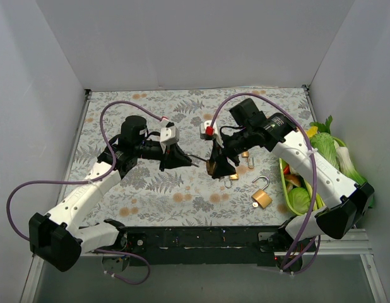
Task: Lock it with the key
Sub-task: Lock the lock.
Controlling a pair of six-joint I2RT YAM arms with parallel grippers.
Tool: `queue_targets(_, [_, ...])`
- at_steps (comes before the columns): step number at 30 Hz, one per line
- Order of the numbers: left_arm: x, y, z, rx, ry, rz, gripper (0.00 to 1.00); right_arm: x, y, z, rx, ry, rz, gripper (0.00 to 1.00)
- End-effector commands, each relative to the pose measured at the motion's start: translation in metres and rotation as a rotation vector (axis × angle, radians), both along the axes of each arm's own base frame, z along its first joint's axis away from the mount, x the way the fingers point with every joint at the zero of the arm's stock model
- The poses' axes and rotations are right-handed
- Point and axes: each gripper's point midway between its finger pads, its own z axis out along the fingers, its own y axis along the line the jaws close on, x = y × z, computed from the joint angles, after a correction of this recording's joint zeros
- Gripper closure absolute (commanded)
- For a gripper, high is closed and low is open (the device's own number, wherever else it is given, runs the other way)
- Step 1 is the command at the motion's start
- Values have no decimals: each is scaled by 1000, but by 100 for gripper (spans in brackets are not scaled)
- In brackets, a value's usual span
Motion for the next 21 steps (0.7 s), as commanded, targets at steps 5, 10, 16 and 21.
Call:
queue_targets(5, [5, -2, 41, -90, 30, 68, 100, 24, 7, 29, 69, -102, -136, 7])
queue_targets(10, [7, -1, 54, -112, 67, 73, 100, 33, -5, 27, 74, -122, -189, 6])
queue_targets(16, [8, 1, 70, -126, 60, 63, 100, 42, -19, 18, 150, -173, -217, 5])
queue_targets(21, [-1, 2, 79, -122, 30, 7, 100, 28, -17, 21, 223, -178, -166, 4])
